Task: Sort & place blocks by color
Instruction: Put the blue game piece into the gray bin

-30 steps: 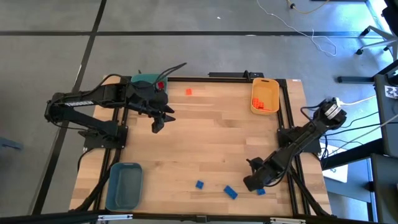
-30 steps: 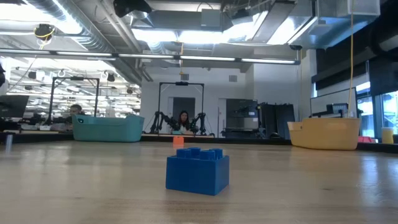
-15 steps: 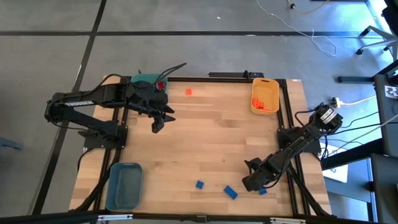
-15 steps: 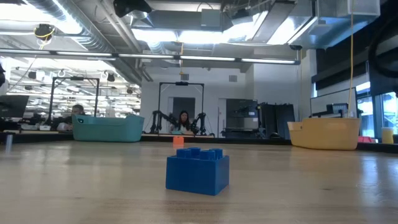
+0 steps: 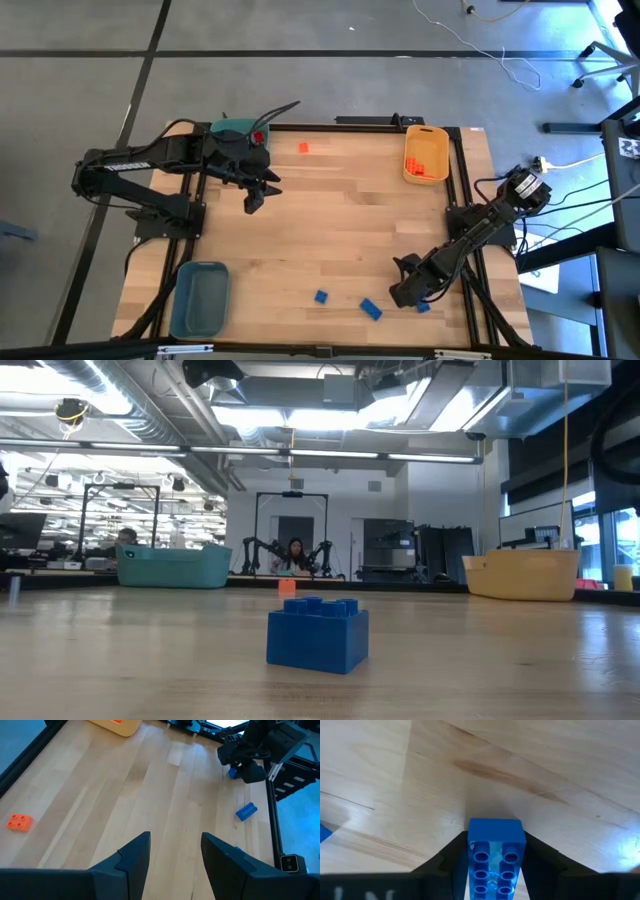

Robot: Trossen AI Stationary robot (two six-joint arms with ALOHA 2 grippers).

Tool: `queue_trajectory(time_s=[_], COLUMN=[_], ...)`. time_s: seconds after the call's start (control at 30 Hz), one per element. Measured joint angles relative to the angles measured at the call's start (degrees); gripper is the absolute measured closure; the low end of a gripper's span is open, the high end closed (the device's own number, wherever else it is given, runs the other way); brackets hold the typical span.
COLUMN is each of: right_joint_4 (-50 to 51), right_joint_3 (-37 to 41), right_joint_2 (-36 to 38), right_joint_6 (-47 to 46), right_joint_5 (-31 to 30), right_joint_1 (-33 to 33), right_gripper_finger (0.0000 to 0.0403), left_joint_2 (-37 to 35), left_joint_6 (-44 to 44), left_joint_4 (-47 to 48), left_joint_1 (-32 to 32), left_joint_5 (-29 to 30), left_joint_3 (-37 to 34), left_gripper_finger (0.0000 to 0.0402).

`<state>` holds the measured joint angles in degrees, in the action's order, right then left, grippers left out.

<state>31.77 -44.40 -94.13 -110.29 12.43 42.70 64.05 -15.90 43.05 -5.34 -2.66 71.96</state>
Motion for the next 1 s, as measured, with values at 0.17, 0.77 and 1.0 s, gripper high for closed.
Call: queue_trajectory(time_s=[0.17, 0.77, 1.0], right_joint_4=[-0.1, 0.6, -2.0], right_joint_3=[0.2, 0.4, -0.2], right_joint_2=[0.3, 2.7, 2.7], right_joint_6=[2.6, 20.0, 31.6], right_joint_5=[-0.2, -2.0, -2.9], right_joint_1=[-0.6, -12.9, -21.3], right_gripper_finger=[0.0261, 0.0261, 0.0261], left_joint_2=[0.0, 0.0, 0.0], left_joint_6=[0.0, 0.1, 0.1], left_joint_4=[0.0, 0.2, 0.2], left_joint_1=[0.0, 0.0, 0.0], left_joint_5=[0.0, 0.0, 0.0], left_joint_3=[0.0, 0.0, 0.0], left_gripper_finger=[0.0233, 0.0233, 0.0233])
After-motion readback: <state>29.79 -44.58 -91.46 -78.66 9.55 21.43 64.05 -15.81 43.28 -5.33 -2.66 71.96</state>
